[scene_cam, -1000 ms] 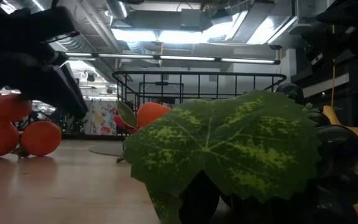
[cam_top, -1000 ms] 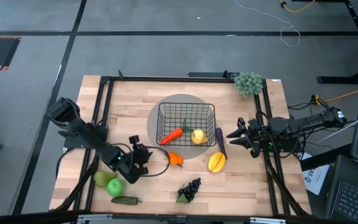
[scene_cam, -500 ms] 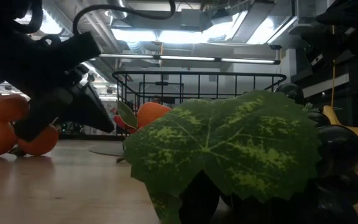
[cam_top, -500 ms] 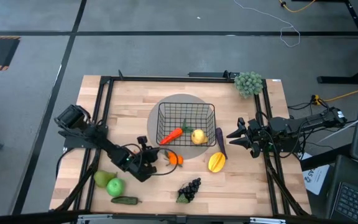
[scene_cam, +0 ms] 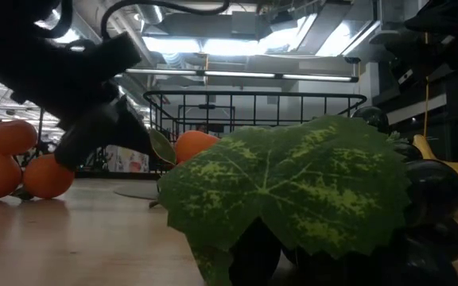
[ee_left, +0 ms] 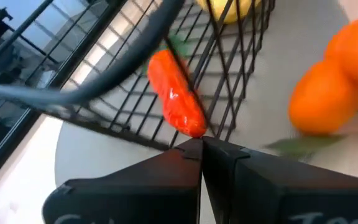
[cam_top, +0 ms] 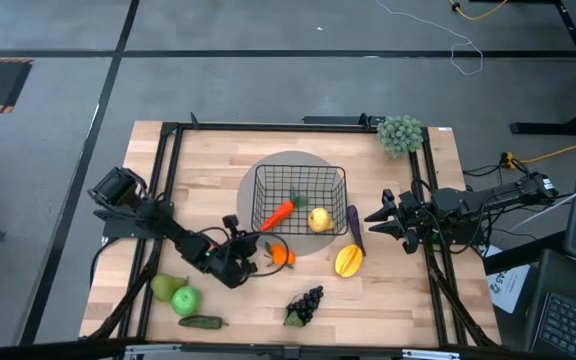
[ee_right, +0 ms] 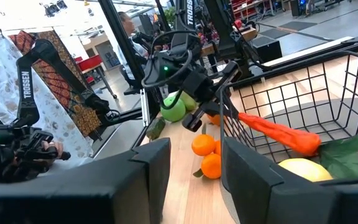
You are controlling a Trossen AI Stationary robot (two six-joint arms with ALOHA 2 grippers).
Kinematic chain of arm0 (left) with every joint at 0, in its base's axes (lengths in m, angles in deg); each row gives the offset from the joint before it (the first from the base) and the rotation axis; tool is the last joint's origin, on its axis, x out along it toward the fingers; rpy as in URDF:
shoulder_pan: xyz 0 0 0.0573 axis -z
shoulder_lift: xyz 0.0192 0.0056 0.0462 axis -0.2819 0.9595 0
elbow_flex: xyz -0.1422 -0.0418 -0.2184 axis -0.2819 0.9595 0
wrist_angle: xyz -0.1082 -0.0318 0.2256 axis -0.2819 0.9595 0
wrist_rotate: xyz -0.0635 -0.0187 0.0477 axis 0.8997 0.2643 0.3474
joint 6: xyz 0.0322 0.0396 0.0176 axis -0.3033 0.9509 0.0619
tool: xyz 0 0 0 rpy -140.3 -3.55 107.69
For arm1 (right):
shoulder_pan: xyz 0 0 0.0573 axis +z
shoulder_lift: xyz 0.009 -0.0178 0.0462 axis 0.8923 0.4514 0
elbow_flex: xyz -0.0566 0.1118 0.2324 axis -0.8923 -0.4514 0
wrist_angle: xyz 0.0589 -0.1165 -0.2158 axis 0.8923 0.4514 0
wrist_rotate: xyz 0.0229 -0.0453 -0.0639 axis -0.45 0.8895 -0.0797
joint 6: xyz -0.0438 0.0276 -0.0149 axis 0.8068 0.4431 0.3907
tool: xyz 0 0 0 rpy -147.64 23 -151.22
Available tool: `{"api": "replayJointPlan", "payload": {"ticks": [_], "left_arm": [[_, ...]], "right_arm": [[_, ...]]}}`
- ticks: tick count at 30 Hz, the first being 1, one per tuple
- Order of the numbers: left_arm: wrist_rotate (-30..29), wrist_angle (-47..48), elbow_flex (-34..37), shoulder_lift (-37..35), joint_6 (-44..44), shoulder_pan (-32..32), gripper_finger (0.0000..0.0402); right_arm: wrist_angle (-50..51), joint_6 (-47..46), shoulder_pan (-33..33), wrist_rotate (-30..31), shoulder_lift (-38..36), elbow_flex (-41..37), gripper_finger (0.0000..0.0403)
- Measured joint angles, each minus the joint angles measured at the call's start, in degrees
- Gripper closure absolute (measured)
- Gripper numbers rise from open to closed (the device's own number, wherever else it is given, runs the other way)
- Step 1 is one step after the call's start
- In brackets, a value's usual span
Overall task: Build produce basket
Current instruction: Put the orange carrot into the wire basket, then put the left orange tangerines into the wire basket
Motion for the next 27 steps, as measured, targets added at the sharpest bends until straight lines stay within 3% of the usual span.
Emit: {"api": "replayJointPlan", "payload": {"ticks": [5, 15, 27], "left_arm": [[2.38, -2.21, -0.02, 0.00, 1.58, -1.13, 0.0401], [13.74, -2.12, -0.02, 0.00, 1.56, -1.38, 0.0401], [14.03, 3.68, -0.61, -3.81, 3.12, 3.25, 0.0401]], "right_arm": [[0.00, 0.00, 0.00, 0.00, 0.00, 0.00, 0.0263], [0.00, -0.01, 0.00, -0.02, 0.02, 0.00, 0.0263], [0.02, -0.02, 0.00, -0.04, 0.02, 0.00, 0.0263]]}}
